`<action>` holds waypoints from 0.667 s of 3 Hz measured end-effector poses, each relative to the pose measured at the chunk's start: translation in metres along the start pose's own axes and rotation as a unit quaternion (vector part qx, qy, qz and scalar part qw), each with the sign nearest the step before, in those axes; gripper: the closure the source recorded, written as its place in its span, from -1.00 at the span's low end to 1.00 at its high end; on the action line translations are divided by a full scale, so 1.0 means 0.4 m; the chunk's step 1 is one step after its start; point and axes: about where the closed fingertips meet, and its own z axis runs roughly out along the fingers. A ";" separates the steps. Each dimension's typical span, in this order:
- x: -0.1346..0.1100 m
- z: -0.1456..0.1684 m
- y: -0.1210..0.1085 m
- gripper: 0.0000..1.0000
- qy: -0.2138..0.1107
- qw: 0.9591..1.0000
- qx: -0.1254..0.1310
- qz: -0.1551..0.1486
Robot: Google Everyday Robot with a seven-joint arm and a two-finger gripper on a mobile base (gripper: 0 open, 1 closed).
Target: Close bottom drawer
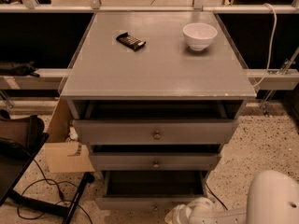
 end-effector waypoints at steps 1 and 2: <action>-0.093 -0.001 -0.083 1.00 -0.013 1.000 0.020 -0.013; -0.092 -0.002 -0.080 1.00 -0.013 1.000 0.020 -0.013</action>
Offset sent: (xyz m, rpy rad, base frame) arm 0.1806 0.0585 0.0733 0.0116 -0.2184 -0.0033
